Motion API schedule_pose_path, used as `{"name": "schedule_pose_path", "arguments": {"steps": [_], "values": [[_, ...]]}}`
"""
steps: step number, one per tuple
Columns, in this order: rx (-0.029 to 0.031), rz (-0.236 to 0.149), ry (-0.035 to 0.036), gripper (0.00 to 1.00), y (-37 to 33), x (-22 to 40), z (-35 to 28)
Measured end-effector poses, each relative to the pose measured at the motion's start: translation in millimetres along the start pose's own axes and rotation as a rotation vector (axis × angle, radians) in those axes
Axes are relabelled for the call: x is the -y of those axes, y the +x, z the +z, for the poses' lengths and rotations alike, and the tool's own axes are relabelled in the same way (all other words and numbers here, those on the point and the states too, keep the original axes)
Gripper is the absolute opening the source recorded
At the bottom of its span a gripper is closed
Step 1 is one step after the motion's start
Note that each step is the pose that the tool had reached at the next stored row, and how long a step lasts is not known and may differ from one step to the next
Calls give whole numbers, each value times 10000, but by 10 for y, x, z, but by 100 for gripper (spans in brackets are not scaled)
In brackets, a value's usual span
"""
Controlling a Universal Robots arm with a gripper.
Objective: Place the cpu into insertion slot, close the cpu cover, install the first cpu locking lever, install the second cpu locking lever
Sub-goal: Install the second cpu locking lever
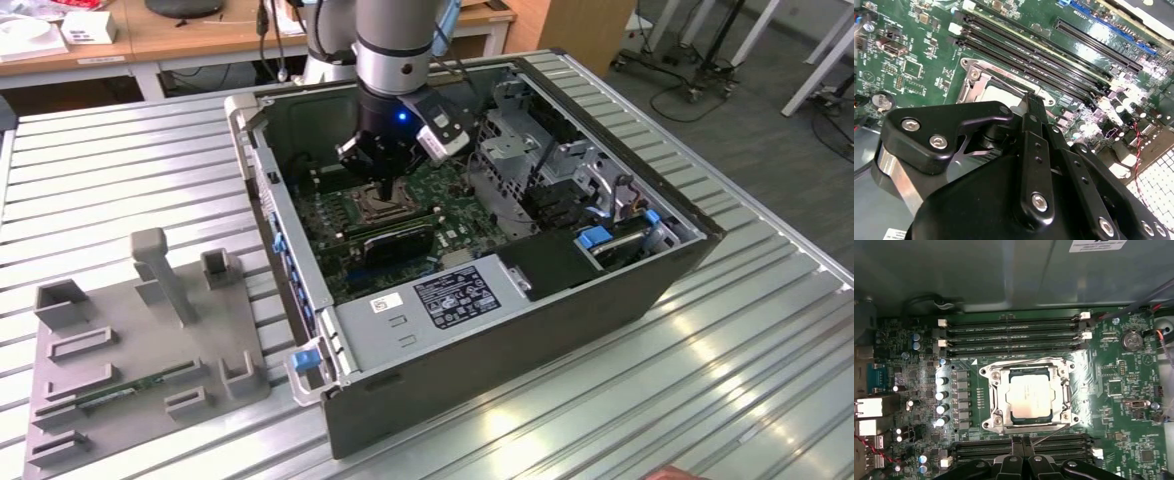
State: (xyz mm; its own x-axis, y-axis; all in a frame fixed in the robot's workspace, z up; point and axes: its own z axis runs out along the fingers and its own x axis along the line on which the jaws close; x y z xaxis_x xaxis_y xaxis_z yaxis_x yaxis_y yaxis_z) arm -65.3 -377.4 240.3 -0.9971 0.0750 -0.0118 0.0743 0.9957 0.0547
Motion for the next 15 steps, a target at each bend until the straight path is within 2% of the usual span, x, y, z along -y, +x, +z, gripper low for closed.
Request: {"name": "schedule_pose_path", "arguments": {"steps": [6,15], "values": [[1,-2,-2,11,46,6,19],[1,-1,-1,11,58,9,38]]}}
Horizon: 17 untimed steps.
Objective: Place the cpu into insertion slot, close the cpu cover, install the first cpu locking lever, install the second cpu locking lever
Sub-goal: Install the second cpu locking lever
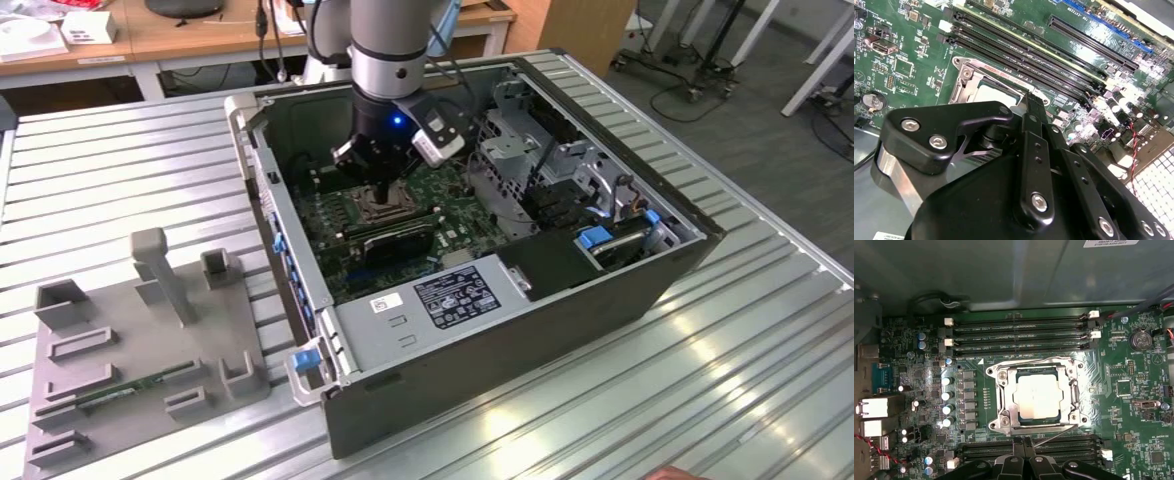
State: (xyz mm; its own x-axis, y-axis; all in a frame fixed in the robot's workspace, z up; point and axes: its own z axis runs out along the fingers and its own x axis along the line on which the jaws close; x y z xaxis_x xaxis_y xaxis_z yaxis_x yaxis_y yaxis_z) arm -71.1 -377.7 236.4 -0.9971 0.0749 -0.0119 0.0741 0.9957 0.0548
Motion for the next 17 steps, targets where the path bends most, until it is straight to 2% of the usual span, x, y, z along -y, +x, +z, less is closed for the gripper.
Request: {"name": "schedule_pose_path", "arguments": {"steps": [17], "values": [[7,0,-2,11,32,3,26]]}}
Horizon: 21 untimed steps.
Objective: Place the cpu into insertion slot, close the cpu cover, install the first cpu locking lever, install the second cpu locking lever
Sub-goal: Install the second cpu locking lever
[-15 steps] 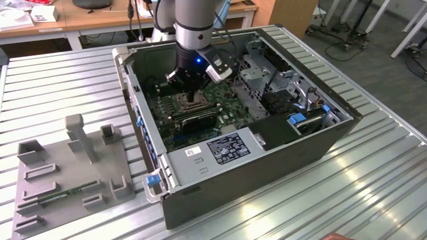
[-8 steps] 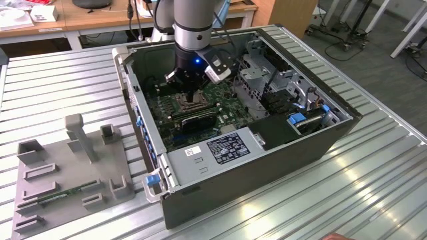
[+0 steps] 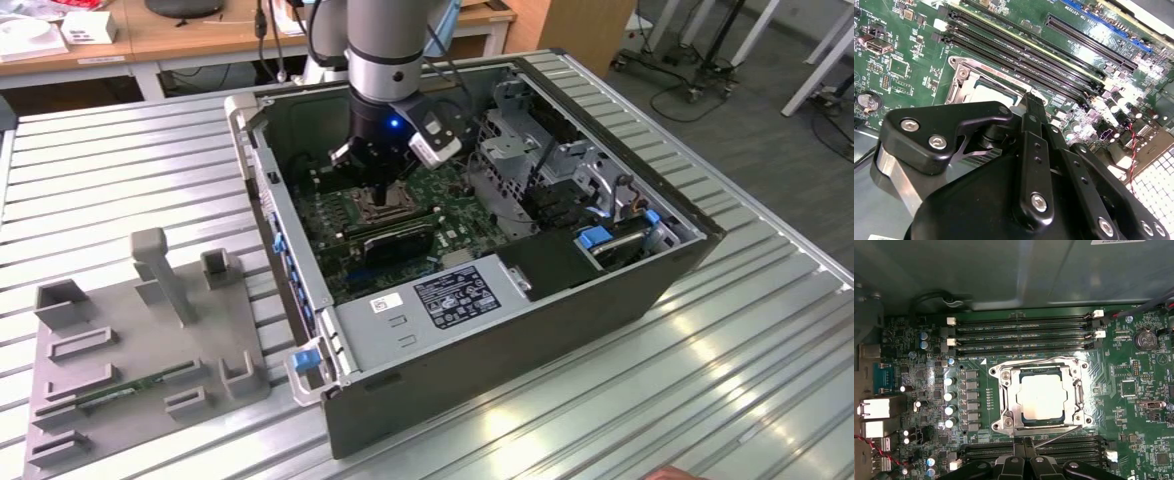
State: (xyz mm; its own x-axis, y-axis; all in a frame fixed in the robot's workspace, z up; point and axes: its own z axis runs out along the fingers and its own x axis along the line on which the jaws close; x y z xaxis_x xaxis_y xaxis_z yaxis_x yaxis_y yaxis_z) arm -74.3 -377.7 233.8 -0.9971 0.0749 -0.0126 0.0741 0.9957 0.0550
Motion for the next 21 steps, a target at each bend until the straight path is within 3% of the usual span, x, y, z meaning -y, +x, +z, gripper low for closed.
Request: {"name": "schedule_pose_path", "arguments": {"steps": [21], "values": [[16,0,-1,11,36,4,14]]}}
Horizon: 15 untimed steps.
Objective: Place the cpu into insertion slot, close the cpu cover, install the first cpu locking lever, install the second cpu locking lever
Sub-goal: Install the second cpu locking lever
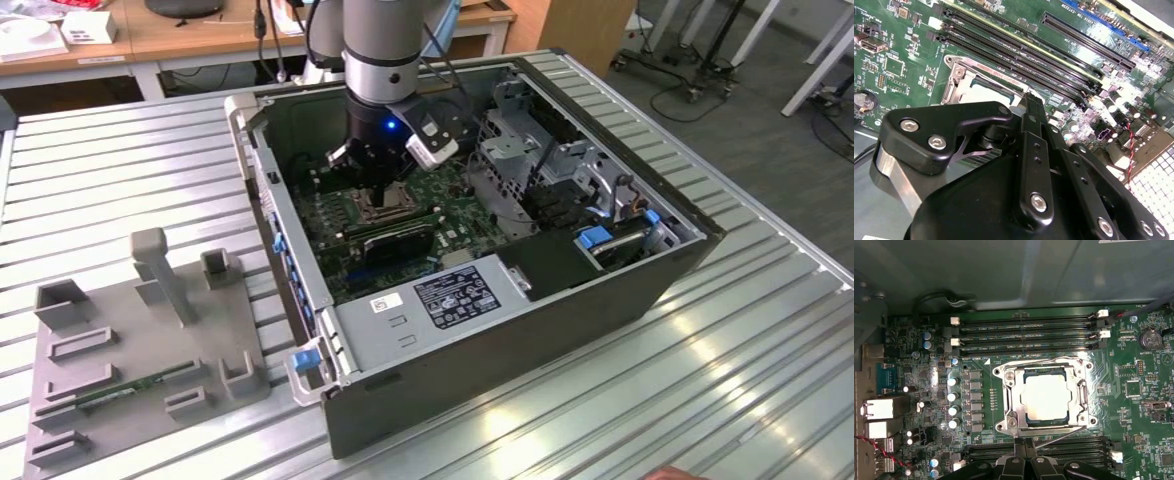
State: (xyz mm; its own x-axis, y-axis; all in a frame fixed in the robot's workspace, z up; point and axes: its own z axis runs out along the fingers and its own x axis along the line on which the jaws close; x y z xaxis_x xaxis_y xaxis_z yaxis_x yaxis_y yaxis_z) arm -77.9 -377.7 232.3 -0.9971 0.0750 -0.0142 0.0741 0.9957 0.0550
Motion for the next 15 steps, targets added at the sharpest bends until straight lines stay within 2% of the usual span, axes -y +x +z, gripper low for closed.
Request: {"name": "schedule_pose_path", "arguments": {"steps": [15], "values": [[1,1,0,11,19,2,6]]}}
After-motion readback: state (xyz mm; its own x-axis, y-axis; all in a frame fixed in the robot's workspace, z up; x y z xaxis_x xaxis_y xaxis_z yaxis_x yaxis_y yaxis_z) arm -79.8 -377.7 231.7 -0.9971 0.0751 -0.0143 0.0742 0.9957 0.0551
